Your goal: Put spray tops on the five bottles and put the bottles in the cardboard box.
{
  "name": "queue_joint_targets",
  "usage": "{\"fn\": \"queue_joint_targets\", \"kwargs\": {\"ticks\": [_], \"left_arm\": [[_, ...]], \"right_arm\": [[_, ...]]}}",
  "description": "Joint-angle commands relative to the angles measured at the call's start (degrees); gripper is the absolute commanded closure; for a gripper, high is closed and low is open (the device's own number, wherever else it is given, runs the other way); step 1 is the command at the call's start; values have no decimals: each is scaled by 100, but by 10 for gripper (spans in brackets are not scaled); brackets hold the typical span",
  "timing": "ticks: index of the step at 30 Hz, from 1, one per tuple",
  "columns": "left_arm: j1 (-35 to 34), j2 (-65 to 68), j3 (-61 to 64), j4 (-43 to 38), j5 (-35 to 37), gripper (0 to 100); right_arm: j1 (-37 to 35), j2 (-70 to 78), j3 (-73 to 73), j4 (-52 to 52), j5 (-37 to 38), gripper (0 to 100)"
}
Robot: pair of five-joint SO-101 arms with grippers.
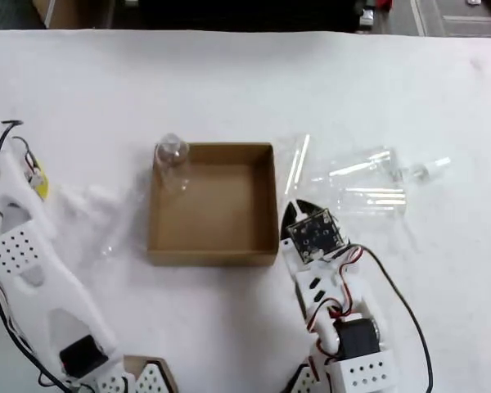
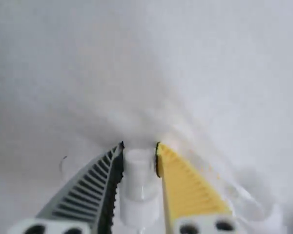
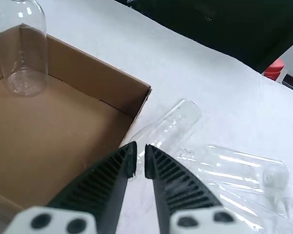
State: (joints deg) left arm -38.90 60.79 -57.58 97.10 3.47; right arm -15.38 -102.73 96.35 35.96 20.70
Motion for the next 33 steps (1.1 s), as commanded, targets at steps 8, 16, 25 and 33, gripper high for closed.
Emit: {"fn": "queue_joint_targets", "kwargs": {"ticks": [8,16,25,33], "left_arm": [[189,-1182,-1697,536,9,978],[277,-3521,-1196,527,44,978],[690,-6053,290,519,580,979],[1657,-8013,1987,448,580,978]], "right_arm": [[22,-4,53,-119,79,981],[22,-4,53,-127,79,981],[22,-4,53,-119,79,981],[22,-4,53,-119,79,981]]}}
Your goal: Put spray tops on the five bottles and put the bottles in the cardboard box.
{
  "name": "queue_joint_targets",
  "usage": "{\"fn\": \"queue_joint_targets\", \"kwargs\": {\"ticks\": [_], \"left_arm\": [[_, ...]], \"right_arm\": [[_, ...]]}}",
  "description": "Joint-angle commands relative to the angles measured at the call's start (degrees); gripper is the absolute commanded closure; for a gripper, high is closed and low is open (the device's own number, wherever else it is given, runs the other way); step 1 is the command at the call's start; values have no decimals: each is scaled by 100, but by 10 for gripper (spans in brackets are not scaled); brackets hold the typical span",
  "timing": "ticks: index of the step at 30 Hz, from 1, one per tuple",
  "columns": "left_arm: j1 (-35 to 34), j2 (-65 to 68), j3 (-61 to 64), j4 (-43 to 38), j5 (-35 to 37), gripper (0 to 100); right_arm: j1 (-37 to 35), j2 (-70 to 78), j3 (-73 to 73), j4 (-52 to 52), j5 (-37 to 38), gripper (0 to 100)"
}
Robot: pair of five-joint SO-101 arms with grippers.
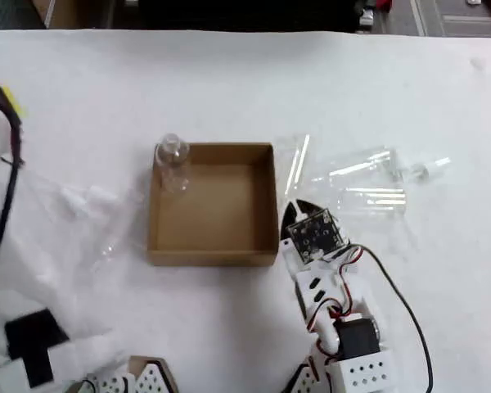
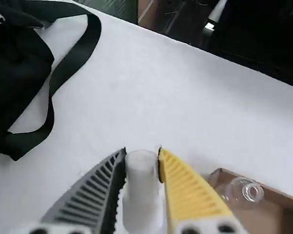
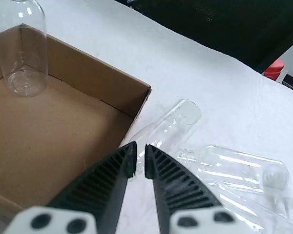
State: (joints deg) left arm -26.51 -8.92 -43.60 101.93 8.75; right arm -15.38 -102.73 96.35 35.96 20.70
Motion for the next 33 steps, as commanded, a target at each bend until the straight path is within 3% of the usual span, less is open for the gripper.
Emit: {"fn": "queue_joint_targets", "kwargs": {"ticks": [1,12,24,33], "left_arm": [[479,-1270,765,-141,53,978],[532,-3802,2769,-1635,44,978],[541,-6246,5688,-3965,-114,976],[2185,-7389,7385,-5125,-1116,979]], "right_arm": [[22,-4,53,-119,79,981],[31,-13,53,-127,88,981],[31,-13,53,-127,88,981],[31,-13,53,-119,88,981]]}}
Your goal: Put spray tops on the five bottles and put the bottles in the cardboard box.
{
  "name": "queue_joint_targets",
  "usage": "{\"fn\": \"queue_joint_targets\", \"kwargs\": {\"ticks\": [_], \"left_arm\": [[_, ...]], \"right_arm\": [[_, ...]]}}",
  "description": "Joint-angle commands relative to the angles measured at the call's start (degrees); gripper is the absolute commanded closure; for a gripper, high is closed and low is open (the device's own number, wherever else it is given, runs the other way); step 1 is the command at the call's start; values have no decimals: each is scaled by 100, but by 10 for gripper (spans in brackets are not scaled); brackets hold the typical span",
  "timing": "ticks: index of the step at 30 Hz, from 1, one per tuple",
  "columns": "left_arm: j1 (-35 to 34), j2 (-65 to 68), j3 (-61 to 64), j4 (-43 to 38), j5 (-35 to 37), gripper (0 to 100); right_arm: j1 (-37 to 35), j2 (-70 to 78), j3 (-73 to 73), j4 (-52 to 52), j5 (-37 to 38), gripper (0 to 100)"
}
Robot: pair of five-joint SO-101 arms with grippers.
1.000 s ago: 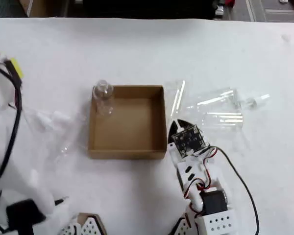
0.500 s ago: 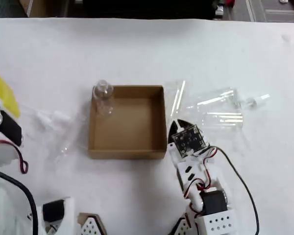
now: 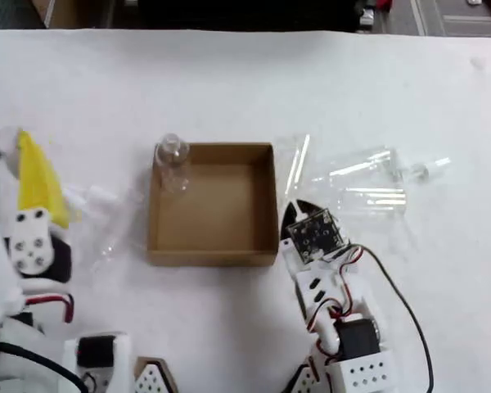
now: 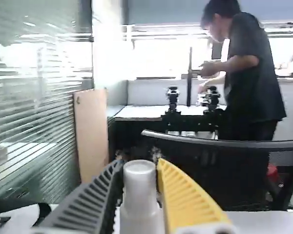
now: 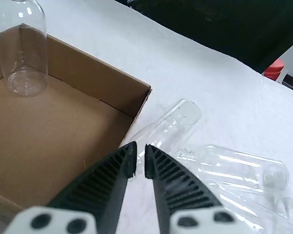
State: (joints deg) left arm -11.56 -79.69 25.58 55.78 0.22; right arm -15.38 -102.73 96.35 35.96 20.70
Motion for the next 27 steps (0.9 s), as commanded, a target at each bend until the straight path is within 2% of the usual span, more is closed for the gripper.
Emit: {"fn": "queue_joint_targets", "kwargs": {"ticks": [1,9,16,20,23,27], "left_arm": [[778,-382,580,-633,-246,979],[954,-488,1530,-1881,-273,979],[1613,-470,3147,-3991,-281,979],[1771,-409,3525,-4712,-290,979],[1807,136,3534,-5134,-545,979],[1859,1235,3437,-6101,-1073,979]], "right_arm": [[31,-13,53,-119,88,981],[31,-13,53,-119,88,981],[31,-4,53,-101,88,981],[31,-4,53,-110,88,981],[31,-4,53,-110,88,981],[40,-4,53,-110,88,981]]}}
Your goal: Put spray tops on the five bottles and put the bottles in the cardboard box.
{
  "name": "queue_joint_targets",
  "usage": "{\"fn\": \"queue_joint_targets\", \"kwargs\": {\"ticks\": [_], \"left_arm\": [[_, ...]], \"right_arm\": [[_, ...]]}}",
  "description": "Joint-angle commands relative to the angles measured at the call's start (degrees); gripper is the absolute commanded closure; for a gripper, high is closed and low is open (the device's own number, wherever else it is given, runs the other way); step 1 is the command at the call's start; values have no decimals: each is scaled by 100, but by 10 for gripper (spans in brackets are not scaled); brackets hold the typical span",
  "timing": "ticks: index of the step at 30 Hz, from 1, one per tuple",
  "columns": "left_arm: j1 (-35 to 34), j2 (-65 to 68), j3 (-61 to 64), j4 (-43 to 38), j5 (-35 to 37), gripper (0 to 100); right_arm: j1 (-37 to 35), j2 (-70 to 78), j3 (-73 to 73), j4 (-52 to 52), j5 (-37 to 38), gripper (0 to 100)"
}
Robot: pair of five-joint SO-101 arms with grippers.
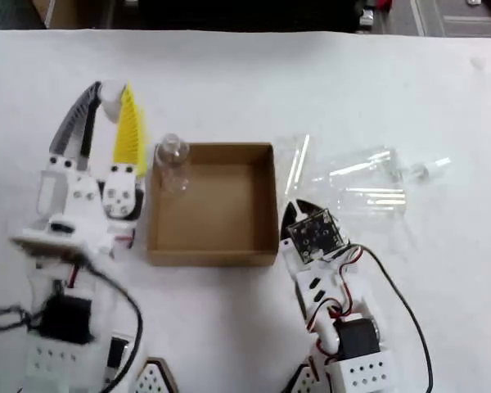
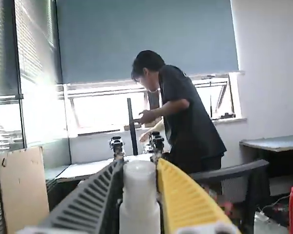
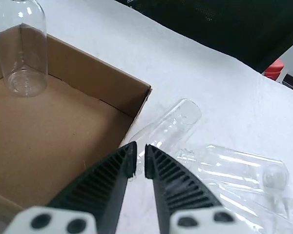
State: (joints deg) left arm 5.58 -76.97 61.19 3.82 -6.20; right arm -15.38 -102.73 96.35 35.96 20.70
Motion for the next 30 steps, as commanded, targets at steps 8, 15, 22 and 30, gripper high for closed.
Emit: {"fn": "queue_joint_targets", "kwargs": {"ticks": [8,15,22,30], "left_arm": [[277,1930,-967,-607,-519,978],[497,2668,-1222,-651,-527,978],[497,3099,-1415,-651,-519,978],[488,3327,-1380,-651,-519,978]], "right_arm": [[40,-4,53,-127,88,981],[48,-4,53,-127,88,981],[66,-4,53,-136,88,981],[57,-4,53,-136,88,981]]}}
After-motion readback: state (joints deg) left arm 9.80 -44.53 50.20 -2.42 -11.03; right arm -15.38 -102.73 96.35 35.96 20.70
